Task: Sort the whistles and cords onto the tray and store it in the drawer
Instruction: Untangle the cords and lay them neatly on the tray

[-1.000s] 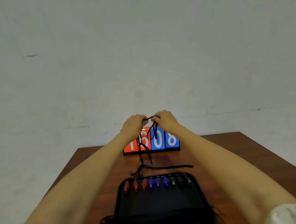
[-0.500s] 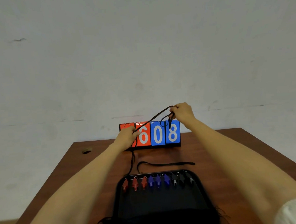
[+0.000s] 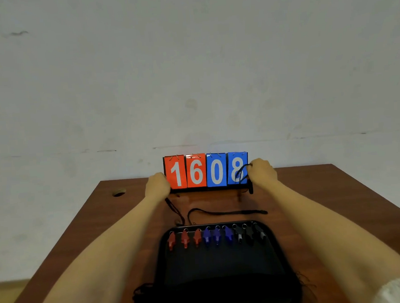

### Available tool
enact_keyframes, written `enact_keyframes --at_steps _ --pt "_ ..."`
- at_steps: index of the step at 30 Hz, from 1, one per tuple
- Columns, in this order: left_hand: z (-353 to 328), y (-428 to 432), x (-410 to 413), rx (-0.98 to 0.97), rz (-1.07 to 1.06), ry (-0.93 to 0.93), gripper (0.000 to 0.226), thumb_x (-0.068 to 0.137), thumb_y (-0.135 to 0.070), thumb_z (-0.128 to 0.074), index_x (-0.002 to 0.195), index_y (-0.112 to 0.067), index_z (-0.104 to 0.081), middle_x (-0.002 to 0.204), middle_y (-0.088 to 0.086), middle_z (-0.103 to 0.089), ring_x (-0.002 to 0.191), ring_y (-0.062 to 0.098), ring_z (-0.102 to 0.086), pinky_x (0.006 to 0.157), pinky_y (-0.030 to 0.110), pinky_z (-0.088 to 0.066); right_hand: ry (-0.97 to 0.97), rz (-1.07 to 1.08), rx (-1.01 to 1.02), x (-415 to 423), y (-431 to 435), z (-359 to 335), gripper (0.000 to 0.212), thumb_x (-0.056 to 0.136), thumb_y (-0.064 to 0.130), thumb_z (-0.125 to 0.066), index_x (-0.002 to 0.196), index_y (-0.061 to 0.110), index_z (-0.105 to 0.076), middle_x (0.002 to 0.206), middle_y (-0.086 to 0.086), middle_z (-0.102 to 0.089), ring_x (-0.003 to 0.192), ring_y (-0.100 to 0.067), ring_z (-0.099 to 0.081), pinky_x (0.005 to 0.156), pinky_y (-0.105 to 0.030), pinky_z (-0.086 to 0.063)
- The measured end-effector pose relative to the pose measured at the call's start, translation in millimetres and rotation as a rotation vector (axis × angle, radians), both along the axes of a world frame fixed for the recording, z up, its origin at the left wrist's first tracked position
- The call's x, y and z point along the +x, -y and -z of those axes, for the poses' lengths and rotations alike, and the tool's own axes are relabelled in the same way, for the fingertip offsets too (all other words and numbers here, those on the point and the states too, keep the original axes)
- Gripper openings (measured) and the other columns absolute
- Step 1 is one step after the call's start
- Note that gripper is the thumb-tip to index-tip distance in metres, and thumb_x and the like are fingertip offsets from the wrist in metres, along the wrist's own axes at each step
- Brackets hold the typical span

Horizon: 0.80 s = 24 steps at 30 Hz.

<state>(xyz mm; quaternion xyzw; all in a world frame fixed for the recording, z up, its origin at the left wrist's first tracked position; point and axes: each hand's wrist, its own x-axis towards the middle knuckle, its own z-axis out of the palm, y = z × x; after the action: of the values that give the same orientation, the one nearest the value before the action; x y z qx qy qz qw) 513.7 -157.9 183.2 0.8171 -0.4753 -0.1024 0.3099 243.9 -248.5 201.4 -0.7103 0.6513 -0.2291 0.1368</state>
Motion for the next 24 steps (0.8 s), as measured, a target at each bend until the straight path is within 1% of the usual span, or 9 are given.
enact_keyframes --at_steps 2,5,9,15,17,19,21,22,24 --pt "3 -2 -3 0.058 0.024 0.015 0.033 0.093 -0.003 -0.042 0.125 0.002 -0.048 0.128 0.023 -0.052 0.11 0.037 -0.056 0.084 0.038 -0.047 -0.009 -0.01 -0.01 0 -1 3 0.022 0.096 0.015 -0.039 0.078 0.005 -0.047 0.081 -0.01 -0.054 0.07 -0.028 -0.05 0.049 -0.027 -0.03" --pt "8 -7 -11 0.179 0.164 -0.067 0.063 0.092 -0.01 -0.053 0.146 -0.009 -0.02 0.153 0.02 -0.013 0.129 0.038 -0.043 0.104 0.04 -0.039 -0.038 -0.093 -0.031 0 -6 3 0.025 0.097 0.016 -0.039 0.079 0.007 -0.053 0.081 -0.011 -0.057 0.07 -0.028 -0.051 0.057 -0.029 -0.036" --pt "1 -6 -40 0.105 0.413 -0.055 0.057 0.089 -0.022 -0.063 0.14 -0.009 -0.04 0.143 0.013 -0.044 0.132 0.03 -0.044 0.108 0.038 -0.038 -0.103 -0.196 -0.137 11 -16 -5 0.03 0.099 0.017 -0.038 0.092 0.002 -0.063 0.09 -0.014 -0.065 0.069 -0.026 -0.051 0.06 -0.031 -0.039" --pt "-28 -7 -98 -0.043 0.576 -0.039 0.059 0.095 -0.026 -0.055 0.145 -0.006 -0.031 0.149 0.01 -0.039 0.132 0.029 -0.043 0.107 0.035 -0.035 -0.218 -0.294 -0.225 26 -34 -26 0.031 0.101 0.026 -0.038 0.105 0.01 -0.064 0.1 -0.009 -0.067 0.083 -0.027 -0.059 0.068 -0.033 -0.044" --pt "-32 -5 -104 -0.085 0.576 -0.061 0.046 0.097 -0.024 -0.051 0.138 -0.005 -0.043 0.139 0.012 -0.05 0.122 0.027 -0.051 0.1 0.033 -0.039 -0.242 -0.333 -0.239 27 -41 -32 0.031 0.1 0.025 -0.038 0.108 0.011 -0.064 0.1 -0.009 -0.068 0.088 -0.027 -0.062 0.069 -0.032 -0.045" --pt "-34 -7 -107 -0.121 0.56 -0.078 0.03 0.097 -0.021 -0.049 0.116 -0.002 -0.06 0.116 0.019 -0.064 0.088 0.022 -0.057 0.08 0.031 -0.043 -0.257 -0.352 -0.256 25 -47 -38 0.03 0.1 0.023 -0.038 0.106 0.01 -0.064 0.1 -0.009 -0.068 0.087 -0.026 -0.061 0.066 -0.03 -0.042" --pt "-34 -10 -106 -0.141 0.53 -0.078 0.026 0.098 -0.019 -0.047 0.1 0.001 -0.064 0.092 0.02 -0.065 0.064 0.017 -0.048 0.064 0.028 -0.039 -0.25 -0.36 -0.248 20 -51 -43 0.027 0.098 0.027 -0.044 0.105 0.011 -0.064 0.097 -0.009 -0.069 0.079 -0.023 -0.057 0.065 -0.031 -0.042" --pt "-34 -14 -103 -0.137 0.511 -0.049 0.027 0.098 -0.018 -0.045 0.099 0.001 -0.064 0.085 0.016 -0.063 0.061 0.017 -0.048 0.061 0.027 -0.039 -0.235 -0.363 -0.221 16 -53 -44 0.026 0.097 0.032 -0.048 0.105 0.012 -0.063 0.096 -0.007 -0.069 0.077 -0.021 -0.056 0.067 -0.032 -0.045" --pt "-34 -22 -95 -0.112 0.471 0.094 0.031 0.1 -0.017 -0.04 0.108 0.001 -0.063 0.091 0.013 -0.062 0.079 0.026 -0.059 0.07 0.034 -0.046 -0.204 -0.357 -0.142 6 -56 -45 0.029 0.093 0.041 -0.055 0.104 0.015 -0.061 0.093 -0.004 -0.068 0.076 -0.017 -0.056 0.072 -0.033 -0.048"
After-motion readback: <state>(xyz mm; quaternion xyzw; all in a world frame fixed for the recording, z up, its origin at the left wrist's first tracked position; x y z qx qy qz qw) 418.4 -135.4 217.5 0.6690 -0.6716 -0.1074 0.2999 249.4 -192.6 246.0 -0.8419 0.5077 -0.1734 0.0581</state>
